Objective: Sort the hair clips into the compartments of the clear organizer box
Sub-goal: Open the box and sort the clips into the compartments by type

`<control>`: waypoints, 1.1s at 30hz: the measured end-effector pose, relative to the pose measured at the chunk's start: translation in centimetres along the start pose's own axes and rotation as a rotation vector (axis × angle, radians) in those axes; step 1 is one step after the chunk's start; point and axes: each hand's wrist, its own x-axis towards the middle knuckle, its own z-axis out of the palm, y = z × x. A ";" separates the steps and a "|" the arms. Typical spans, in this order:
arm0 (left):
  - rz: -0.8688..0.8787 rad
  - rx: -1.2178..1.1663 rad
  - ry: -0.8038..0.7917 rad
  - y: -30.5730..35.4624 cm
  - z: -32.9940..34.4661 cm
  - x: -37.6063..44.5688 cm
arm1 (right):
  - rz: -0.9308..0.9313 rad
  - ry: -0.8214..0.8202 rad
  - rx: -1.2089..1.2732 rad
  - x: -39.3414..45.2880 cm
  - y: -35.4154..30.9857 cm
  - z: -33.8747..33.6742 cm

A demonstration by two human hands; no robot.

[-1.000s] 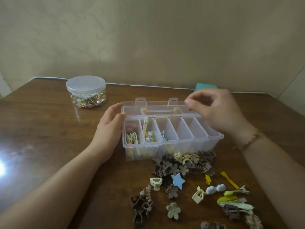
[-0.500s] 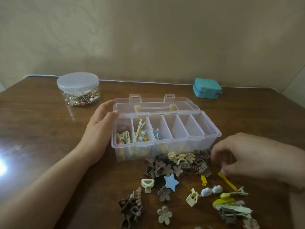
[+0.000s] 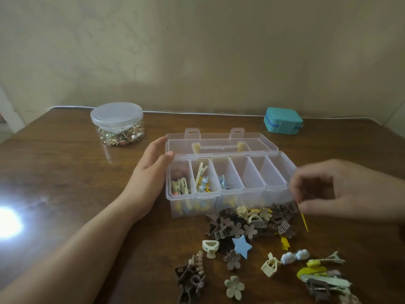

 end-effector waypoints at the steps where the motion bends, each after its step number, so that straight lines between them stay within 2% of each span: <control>1: -0.005 0.000 -0.011 0.1 0.0 0.0 | -0.072 0.059 0.123 0.5 -0.7 -0.1; 3: 0.000 0.018 -0.021 0.2 0.0 -0.2 | -0.175 0.165 0.349 2.0 -2.1 -0.1; 6: -0.005 0.025 -0.021 0.3 -0.1 -0.2 | -0.225 0.241 0.372 5.6 -4.4 0.7; 13: 0.014 0.062 -0.015 0.9 -0.1 -0.5 | -0.168 0.115 0.237 12.1 -7.6 3.6; 18: 0.013 0.080 -0.026 0.8 0.1 -0.5 | -0.152 0.424 0.367 10.1 -6.0 1.8; 21: 0.015 0.080 -0.027 0.8 0.2 -0.5 | -0.178 0.476 0.238 6.0 -4.1 0.5; 23: 0.015 0.092 -0.022 0.8 0.3 -0.5 | -0.198 0.392 0.114 2.4 -3.0 0.1; 25: 0.016 0.107 -0.011 0.9 0.5 -0.6 | -0.182 0.219 -0.048 -0.6 -2.1 0.5; 27: 0.017 0.123 0.003 0.8 0.5 -0.6 | -0.116 0.083 -0.095 -1.9 -1.5 1.1; 33: 0.001 0.100 0.018 0.3 0.3 -0.3 | -0.045 0.008 -0.344 -1.7 -0.4 4.1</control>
